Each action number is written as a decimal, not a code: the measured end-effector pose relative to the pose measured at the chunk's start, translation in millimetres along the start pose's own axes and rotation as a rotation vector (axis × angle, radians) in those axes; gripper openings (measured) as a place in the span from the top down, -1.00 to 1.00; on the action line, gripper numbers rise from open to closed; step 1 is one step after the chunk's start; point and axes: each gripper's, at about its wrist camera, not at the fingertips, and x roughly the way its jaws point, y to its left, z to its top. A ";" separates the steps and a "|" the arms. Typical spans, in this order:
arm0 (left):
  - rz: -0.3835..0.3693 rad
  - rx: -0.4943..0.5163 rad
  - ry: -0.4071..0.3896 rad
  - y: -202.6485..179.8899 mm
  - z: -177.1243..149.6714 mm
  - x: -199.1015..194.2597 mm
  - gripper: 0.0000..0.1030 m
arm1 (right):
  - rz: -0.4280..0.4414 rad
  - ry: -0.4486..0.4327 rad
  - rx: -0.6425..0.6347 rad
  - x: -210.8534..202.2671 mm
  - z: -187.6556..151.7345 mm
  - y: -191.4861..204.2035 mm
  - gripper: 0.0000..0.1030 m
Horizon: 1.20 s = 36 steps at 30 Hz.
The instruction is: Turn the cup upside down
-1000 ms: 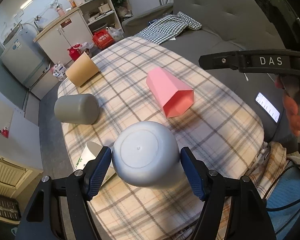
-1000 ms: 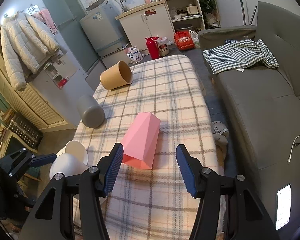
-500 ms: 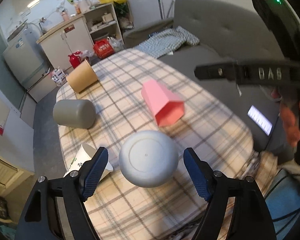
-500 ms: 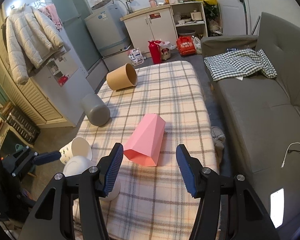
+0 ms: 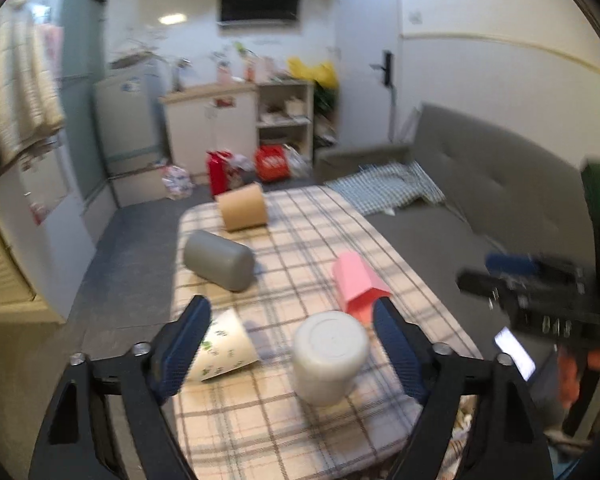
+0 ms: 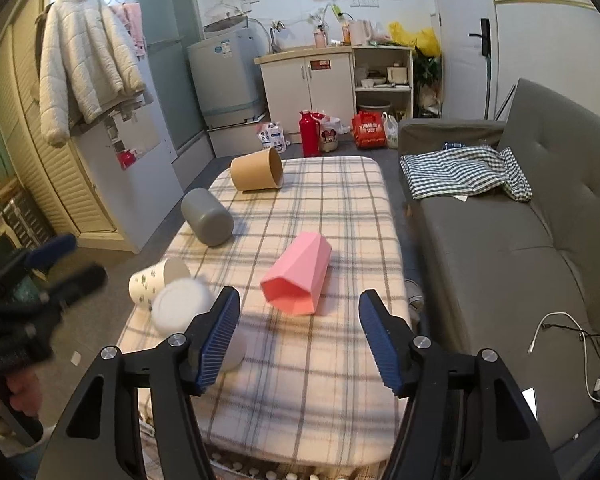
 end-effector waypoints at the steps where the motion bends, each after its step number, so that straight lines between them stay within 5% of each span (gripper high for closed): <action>1: 0.017 -0.014 -0.019 2.3 -4.0 -5.4 -0.81 | -0.004 0.001 -0.002 -1.3 -6.3 3.4 -0.24; 9: 0.073 -0.123 -0.026 18.9 -30.7 -23.2 -1.00 | -0.002 0.013 -0.014 -10.4 -41.0 23.8 -0.83; 36: 0.102 -0.132 -0.004 21.6 -45.5 -36.0 -1.00 | -0.028 -0.007 -0.060 -21.3 -39.8 40.3 -0.90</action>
